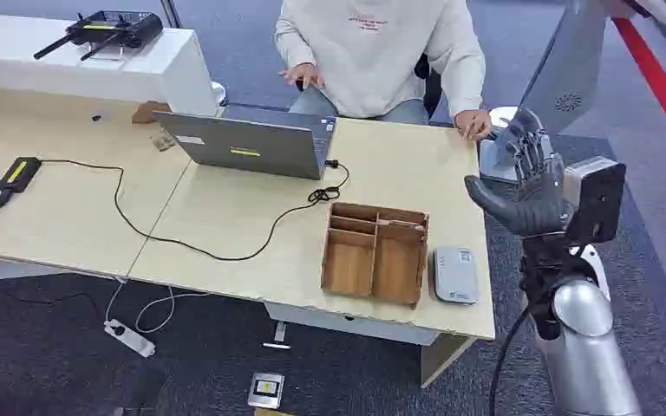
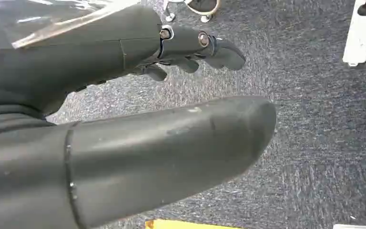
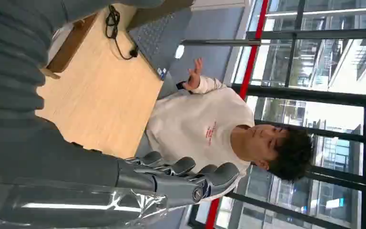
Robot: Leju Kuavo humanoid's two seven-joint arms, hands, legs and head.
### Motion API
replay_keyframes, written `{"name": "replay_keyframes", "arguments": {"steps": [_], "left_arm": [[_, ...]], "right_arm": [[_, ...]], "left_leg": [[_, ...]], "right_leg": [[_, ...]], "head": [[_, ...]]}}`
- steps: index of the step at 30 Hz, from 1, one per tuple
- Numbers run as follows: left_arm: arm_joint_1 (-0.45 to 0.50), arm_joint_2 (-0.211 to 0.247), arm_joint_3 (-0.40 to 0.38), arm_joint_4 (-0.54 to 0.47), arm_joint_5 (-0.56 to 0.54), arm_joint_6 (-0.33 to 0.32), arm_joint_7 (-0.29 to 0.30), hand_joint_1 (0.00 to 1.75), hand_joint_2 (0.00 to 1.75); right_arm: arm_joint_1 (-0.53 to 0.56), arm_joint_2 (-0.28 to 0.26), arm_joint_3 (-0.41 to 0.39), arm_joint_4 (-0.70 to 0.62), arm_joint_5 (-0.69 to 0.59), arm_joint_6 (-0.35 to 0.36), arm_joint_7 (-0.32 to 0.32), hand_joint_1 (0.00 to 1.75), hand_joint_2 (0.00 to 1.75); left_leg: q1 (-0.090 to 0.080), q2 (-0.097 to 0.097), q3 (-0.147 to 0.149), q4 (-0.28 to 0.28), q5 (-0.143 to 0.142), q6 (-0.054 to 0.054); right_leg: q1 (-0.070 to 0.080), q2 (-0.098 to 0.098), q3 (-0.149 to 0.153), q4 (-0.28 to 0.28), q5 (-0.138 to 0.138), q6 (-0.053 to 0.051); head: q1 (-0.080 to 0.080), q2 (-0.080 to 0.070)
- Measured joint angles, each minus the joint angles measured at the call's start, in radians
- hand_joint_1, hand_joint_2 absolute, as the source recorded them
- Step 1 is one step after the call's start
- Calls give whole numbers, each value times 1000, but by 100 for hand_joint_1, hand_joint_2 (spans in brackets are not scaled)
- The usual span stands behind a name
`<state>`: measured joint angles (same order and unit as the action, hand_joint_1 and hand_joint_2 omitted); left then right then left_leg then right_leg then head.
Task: Pass the card to the sensor for recognition and then transmit it.
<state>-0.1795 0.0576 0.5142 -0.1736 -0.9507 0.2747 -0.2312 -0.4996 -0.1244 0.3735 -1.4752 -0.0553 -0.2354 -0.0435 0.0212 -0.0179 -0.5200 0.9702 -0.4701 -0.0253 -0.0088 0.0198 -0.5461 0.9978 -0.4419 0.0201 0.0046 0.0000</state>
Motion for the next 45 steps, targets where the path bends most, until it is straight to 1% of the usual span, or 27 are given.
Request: {"name": "replay_keyframes", "arguments": {"steps": [3,5,9,11,13,15,18,20,22,23,24,25,28,31,35,40,45], "left_arm": [[2,0,-3,0,-1,0,0,0,0],[6,0,-3,0,0,3,-2,0,0],[12,0,-6,0,-7,13,-12,0,0],[15,0,-8,0,-10,17,-14,0,0],[16,-1,-14,0,-15,20,-18,0,0],[16,-2,-23,0,-32,19,-7,0,0],[19,-7,-37,0,-44,31,-2,0,0],[12,-8,-48,-1,-40,32,0,0,0],[7,-10,-53,-1,-24,36,0,0,0],[5,-10,-55,-2,-16,40,0,0,0],[5,-11,-56,-2,-9,42,-2,0,0],[5,-12,-58,-2,-3,43,-3,0,0],[5,-16,-66,-2,1,41,-3,0,0],[-1,-19,-74,-2,4,27,0,0,0],[-12,-14,-81,-2,-1,-10,1,0,0],[-15,-8,-90,-2,-1,-15,0,0,0],[-15,-6,-96,-2,-1,-15,0,0,0]], "right_arm": [[4,-2,-1,-2,0,-12,0,0,175],[10,-4,-2,-7,14,-34,-3,0,175],[10,-16,-18,-23,114,-111,-64,0,175],[5,-26,-35,-34,153,-131,-82,0,175],[-6,-37,-52,-42,222,-147,-104,0,175],[-22,-53,-65,-43,351,-153,-121,0,175],[-57,-96,-85,-31,665,-185,-180,0,175],[-97,-119,-101,-1,829,-200,-208,0,175],[-152,-138,-104,56,938,-238,-237,0,175],[-184,-147,-106,103,980,-269,-257,0,175],[-218,-149,-106,153,996,-297,-270,0,175],[-255,-150,-104,212,1014,-321,-276,0,175],[-340,-146,-90,360,1093,-356,-272,0,175],[-404,-126,-61,513,1163,-362,-253,0,175],[-455,-93,-30,669,1191,-363,-233,0,175],[-488,-71,-8,790,1193,-364,-230,0,175],[-501,-59,8,861,1192,-366,-230,0,175]], "left_leg": [[0,0,0,0,0,0],[0,0,0,0,0,0],[0,0,0,0,0,0],[0,0,0,0,0,0],[0,1,0,0,0,0],[-1,0,0,0,0,0],[-1,0,0,0,0,0],[-1,0,0,0,0,0],[-1,0,0,0,0,0],[-1,0,0,0,0,0],[-1,0,0,0,0,0],[-1,0,0,0,0,0],[-1,-1,-1,0,0,0],[-1,-1,-1,0,0,0],[0,-2,-1,0,0,0],[-1,-2,-1,0,0,0],[-1,-2,-1,0,0,0]], "right_leg": [[0,0,0,0,0,0],[0,0,0,0,0,0],[0,0,0,0,0,0],[0,0,0,0,0,0],[0,0,0,0,0,0],[-1,0,0,0,0,0],[-1,0,0,0,0,0],[-1,0,0,0,0,0],[-1,0,0,0,1,0],[-1,0,0,0,1,0],[-1,0,0,0,1,1],[-1,0,0,0,1,1],[-1,-1,1,0,1,1],[-1,-1,1,0,1,1],[-1,-2,0,0,1,1],[-1,-2,0,0,1,1],[-1,-2,0,0,0,1]], "head": [[0,0],[0,0],[0,0],[0,0],[0,0],[0,0],[0,0],[0,0],[-1,0],[0,0],[0,0],[0,0],[-1,0],[0,0],[0,0],[0,0],[0,0]]}}
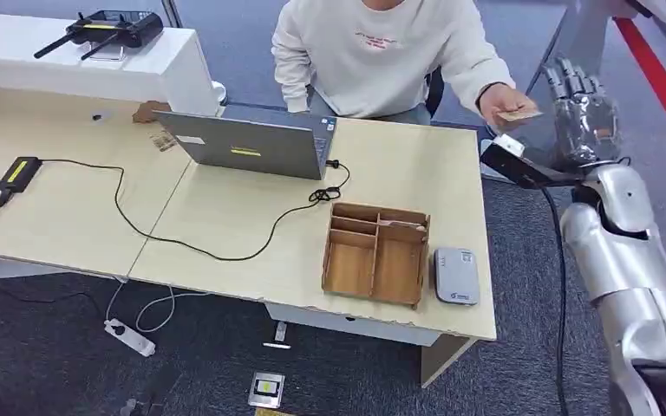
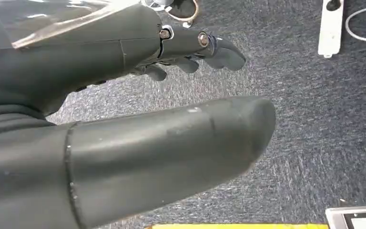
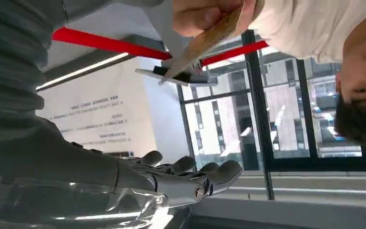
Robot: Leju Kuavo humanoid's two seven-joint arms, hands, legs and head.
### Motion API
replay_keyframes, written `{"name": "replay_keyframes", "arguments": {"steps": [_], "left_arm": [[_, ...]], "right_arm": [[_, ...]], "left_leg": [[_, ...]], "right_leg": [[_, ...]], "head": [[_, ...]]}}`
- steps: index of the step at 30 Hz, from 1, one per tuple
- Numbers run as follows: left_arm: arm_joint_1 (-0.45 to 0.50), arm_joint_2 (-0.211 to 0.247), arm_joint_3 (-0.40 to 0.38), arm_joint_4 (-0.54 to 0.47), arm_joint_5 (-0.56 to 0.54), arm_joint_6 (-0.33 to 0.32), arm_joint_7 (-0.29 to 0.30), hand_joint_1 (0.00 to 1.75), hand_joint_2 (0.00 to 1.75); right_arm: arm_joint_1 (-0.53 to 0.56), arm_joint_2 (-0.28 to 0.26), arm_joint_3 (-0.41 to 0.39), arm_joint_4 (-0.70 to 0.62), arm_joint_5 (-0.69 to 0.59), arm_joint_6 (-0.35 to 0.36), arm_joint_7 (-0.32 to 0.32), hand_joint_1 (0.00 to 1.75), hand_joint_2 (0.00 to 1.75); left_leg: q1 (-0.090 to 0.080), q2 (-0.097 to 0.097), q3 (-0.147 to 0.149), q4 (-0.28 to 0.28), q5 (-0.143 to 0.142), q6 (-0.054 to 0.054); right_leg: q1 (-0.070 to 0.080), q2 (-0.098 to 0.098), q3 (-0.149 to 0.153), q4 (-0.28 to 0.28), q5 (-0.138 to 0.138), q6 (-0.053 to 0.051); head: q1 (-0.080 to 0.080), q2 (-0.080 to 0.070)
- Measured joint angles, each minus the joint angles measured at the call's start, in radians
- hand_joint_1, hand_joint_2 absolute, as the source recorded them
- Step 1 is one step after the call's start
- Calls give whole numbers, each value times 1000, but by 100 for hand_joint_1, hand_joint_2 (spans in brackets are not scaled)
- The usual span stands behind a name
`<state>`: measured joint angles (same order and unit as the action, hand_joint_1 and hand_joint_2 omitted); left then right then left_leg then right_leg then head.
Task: Pass the card to the sensor for recognition and then transmit it.
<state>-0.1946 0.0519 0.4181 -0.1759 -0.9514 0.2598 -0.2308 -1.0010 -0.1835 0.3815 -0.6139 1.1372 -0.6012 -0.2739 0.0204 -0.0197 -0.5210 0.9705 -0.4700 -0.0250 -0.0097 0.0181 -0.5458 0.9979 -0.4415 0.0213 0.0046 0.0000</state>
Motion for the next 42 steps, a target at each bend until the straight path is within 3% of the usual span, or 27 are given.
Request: {"name": "replay_keyframes", "arguments": {"steps": [9,17,18,19,42], "left_arm": [[1,3,-9,0,5,-1,3,0,0],[2,5,-22,0,6,-5,-1,0,0],[2,6,-24,0,6,-6,-1,0,0],[2,7,-25,0,7,-6,-1,0,0],[11,8,-63,0,9,4,-17,0,0]], "right_arm": [[-20,19,21,81,-18,64,0,0,175],[-21,29,27,115,-29,80,3,2,175],[-22,29,27,117,-34,81,3,150,175],[-23,29,27,120,-40,82,3,175,175],[-24,9,27,121,-117,100,-4,175,175]], "left_leg": [[0,0,0,0,0,0],[0,0,0,0,0,0],[0,0,0,0,0,0],[0,0,0,0,0,0],[0,0,0,0,0,0]], "right_leg": [[0,0,0,0,0,0],[0,0,0,0,0,0],[0,0,0,0,0,0],[0,0,0,0,0,0],[0,0,0,0,0,0]], "head": [[0,0],[0,0],[0,0],[0,0],[0,0]]}}
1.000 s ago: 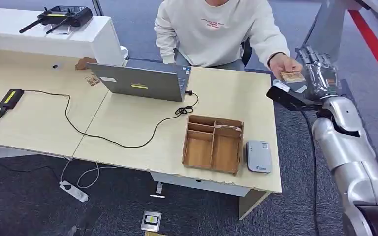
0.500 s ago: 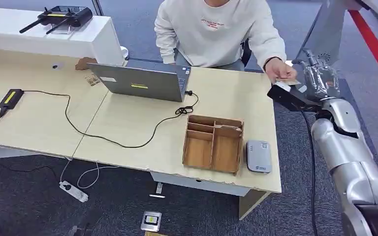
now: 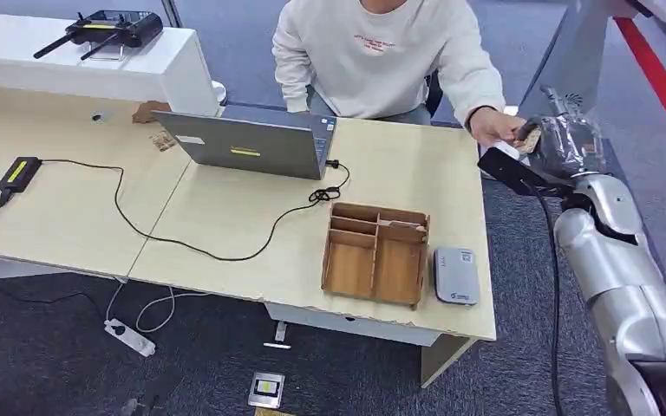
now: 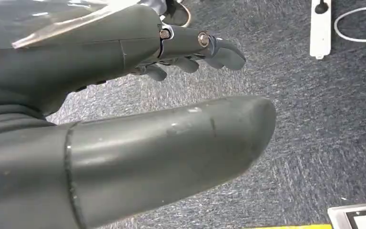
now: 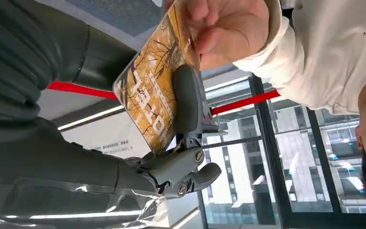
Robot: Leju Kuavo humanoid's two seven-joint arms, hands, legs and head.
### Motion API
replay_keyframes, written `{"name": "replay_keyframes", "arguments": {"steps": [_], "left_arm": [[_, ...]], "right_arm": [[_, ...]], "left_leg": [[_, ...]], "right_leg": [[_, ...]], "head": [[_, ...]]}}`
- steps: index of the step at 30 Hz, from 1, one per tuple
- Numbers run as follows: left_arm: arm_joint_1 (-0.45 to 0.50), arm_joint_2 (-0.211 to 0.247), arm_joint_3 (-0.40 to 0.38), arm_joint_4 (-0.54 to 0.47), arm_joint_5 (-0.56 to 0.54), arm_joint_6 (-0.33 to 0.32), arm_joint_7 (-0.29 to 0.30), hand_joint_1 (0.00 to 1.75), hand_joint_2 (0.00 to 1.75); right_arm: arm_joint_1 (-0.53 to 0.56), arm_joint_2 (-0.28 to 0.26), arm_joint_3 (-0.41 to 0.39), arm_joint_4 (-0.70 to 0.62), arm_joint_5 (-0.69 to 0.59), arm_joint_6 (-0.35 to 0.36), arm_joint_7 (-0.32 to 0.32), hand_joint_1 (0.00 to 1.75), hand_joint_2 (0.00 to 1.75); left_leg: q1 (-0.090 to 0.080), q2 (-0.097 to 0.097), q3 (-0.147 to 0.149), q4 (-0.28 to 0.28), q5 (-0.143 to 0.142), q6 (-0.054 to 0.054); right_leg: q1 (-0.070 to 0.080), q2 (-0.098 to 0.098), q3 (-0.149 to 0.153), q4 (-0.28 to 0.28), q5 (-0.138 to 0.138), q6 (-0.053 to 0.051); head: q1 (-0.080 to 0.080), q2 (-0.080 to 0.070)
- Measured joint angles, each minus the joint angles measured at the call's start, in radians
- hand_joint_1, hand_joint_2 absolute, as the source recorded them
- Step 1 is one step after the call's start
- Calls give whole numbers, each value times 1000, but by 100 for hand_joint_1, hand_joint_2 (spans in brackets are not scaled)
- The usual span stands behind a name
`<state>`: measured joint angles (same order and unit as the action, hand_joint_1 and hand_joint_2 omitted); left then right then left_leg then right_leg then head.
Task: Pass the card to the sensor for recognition and then transmit it.
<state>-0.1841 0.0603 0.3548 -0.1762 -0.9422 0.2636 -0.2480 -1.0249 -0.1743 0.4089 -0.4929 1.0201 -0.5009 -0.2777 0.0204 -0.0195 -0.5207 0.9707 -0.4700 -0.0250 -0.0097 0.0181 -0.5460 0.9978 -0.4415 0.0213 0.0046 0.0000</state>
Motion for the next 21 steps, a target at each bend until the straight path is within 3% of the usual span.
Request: {"name": "replay_keyframes", "arguments": {"steps": [12,15,21], "left_arm": [[9,0,-19,0,43,9,-6,0,0],[13,0,-20,0,71,26,-7,0,0],[31,-3,-27,0,109,53,5,0,0]], "right_arm": [[1,-7,0,-35,-119,18,-24,175,175],[13,-27,-2,-100,-196,101,-24,175,175],[120,-127,-12,-374,-288,356,84,175,175]], "left_leg": [[0,0,0,0,0,0],[0,0,0,1,0,0],[0,0,0,1,-1,1]], "right_leg": [[0,0,0,0,0,0],[0,0,0,0,0,0],[0,0,0,-1,0,0]], "head": [[0,0],[0,0],[0,0]]}}
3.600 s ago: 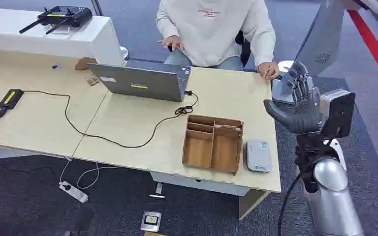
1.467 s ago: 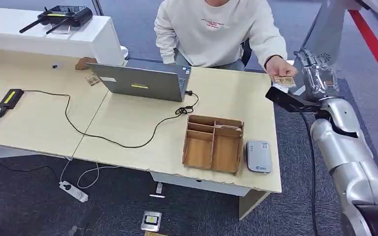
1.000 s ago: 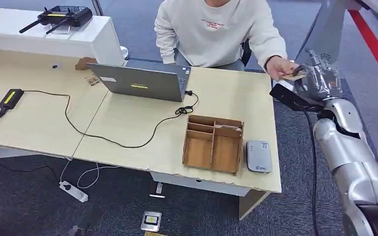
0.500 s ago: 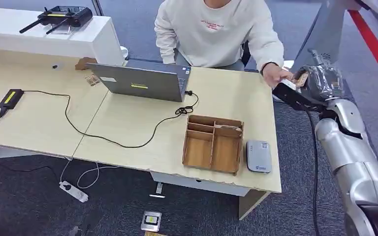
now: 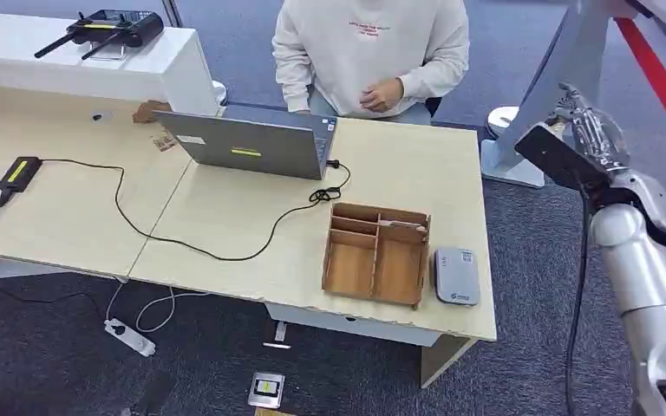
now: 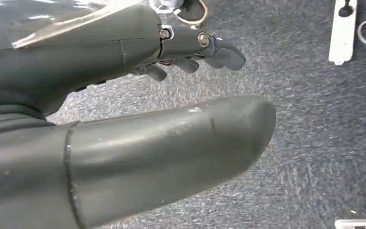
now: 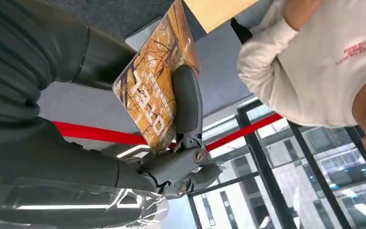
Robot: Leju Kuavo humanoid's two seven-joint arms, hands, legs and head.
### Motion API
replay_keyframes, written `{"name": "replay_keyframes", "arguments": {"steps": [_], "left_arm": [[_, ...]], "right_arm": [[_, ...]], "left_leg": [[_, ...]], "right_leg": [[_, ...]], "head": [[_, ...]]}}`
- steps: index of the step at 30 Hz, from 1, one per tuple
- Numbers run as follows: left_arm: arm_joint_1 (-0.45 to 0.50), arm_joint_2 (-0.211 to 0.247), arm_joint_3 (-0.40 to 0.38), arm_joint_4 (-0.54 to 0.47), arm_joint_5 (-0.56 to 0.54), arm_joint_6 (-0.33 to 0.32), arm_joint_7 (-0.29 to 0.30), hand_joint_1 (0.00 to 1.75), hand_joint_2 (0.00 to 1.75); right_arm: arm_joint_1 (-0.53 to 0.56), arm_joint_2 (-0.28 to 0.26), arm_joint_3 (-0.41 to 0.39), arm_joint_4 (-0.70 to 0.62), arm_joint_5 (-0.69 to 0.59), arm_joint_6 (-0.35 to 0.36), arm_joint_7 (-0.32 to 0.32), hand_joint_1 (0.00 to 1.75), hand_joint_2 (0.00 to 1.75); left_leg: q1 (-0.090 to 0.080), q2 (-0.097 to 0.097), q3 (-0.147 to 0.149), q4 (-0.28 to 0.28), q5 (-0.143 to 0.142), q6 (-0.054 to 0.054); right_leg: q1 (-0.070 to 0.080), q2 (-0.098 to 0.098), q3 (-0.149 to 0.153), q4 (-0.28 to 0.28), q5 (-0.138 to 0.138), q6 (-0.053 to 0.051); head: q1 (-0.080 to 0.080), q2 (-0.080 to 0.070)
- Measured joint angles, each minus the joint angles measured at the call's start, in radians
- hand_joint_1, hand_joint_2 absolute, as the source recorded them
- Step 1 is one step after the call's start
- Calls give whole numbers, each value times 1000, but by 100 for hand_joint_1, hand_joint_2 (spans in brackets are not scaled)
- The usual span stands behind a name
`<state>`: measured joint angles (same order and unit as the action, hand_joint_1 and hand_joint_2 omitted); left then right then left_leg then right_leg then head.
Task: Pass the card to the sensor for recognition and then transmit it.
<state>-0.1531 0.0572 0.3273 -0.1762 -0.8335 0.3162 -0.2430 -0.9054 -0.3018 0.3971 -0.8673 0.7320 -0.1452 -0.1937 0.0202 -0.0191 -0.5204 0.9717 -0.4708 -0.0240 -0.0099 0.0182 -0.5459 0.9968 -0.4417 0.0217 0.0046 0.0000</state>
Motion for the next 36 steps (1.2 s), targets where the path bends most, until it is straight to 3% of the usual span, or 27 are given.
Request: {"name": "replay_keyframes", "arguments": {"steps": [3,9,12,18,26,36], "left_arm": [[0,0,-2,0,14,0,3,0,0],[-1,0,-9,0,19,0,8,0,0],[0,0,-9,0,32,0,12,0,0],[-1,1,-12,-2,46,0,20,0,0],[-2,1,-39,-8,53,0,35,0,0],[-10,3,-82,-19,46,-10,54,0,0]], "right_arm": [[54,-50,-8,-128,-10,69,24,175,175],[106,-106,-20,-289,-13,100,32,175,175],[135,-136,-22,-356,-24,153,47,175,175],[254,-174,-43,-461,-36,176,81,175,175],[382,-161,-51,-450,65,104,80,175,175],[388,-117,-48,-285,46,18,50,175,175]], "left_leg": [[0,0,0,0,0,0],[0,1,1,0,0,0],[0,0,1,0,0,0],[0,0,1,0,0,0],[0,0,0,-1,0,1],[0,0,0,-1,0,0]], "right_leg": [[0,0,0,0,0,0],[0,0,0,0,0,0],[0,0,1,0,0,0],[0,0,1,0,0,0],[0,0,1,0,0,0],[0,0,1,0,0,0]], "head": [[0,0],[0,0],[0,0],[0,0],[0,0],[0,0]]}}
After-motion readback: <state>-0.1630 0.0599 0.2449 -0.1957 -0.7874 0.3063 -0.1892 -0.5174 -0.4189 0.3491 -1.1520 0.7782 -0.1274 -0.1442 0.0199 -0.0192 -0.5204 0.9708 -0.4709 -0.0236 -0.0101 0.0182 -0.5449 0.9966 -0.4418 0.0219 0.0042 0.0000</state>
